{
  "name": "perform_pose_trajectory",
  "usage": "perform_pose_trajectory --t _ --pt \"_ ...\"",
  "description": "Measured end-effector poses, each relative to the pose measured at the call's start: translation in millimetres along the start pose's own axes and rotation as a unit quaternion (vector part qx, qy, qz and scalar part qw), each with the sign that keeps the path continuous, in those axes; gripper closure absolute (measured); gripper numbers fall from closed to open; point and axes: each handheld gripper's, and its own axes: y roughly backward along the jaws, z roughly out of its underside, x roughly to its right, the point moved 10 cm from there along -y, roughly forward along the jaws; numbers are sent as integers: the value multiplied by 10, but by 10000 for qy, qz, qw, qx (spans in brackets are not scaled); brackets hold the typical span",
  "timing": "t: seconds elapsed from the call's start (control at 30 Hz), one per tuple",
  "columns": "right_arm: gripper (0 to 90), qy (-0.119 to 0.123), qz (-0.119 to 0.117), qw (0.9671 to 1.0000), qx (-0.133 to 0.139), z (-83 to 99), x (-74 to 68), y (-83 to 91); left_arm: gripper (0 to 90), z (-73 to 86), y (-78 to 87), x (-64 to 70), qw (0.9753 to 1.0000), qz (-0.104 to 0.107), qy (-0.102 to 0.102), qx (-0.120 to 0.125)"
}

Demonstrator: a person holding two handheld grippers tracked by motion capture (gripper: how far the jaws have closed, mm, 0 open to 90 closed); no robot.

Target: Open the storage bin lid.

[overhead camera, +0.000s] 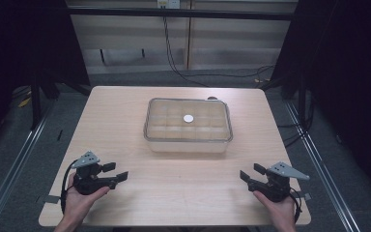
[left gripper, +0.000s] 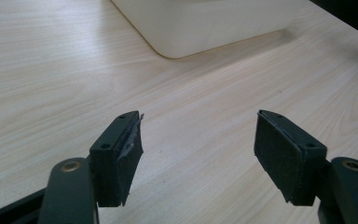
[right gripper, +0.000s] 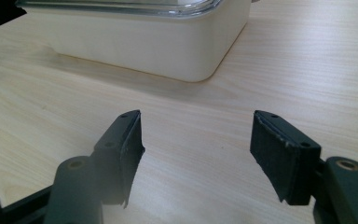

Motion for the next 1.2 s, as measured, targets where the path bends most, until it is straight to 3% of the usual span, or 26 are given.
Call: perform_pose_trajectory --t 0.1,0.2,0.27,0.43,0.5,0.67,0.83,0.97,1.1,1.13,1.2 --pt "304 -82 22 9999 63 -16 33 -12 321 -11 -19 15 10000 72 11 -18" --pt "314 -192 -4 9998 -74 20 48 -54 316 -7 -44 20 9999 74 -15 -72" --pt "345 -104 -14 9995 -304 56 28 -89 307 -2 -48 25 9999 91 -6 -87" --pt "378 -84 -304 9992 -240 -26 -79 -61 299 -8 -34 42 9999 74 -60 -65" --pt "393 2 -305 9993 -217 -60 -107 -34 299 -25 -32 58 9999 97 -96 -34" --pt "328 -90 -467 9983 -349 -98 -155 5 297 -70 -56 82 9998 103 -139 -23" --pt "309 7 -510 9981 -356 -191 -140 -23 296 -151 -87 127 9997 39 -240 -34" --pt "301 -15 -553 9976 -411 -210 -132 -18 296 -247 -82 209 9995 178 -270 49" --pt "290 -33 -615 9972 -417 -254 -132 -15 311 -280 -132 228 9994 295 -194 -34" --pt "289 -21 -624 9972 -411 -273 -134 -19 329 -286 -149 253 9988 474 -108 -50" --pt "289 -24 -647 9970 -417 -309 -134 -37 345 -297 -177 235 9992 386 -92 -72"
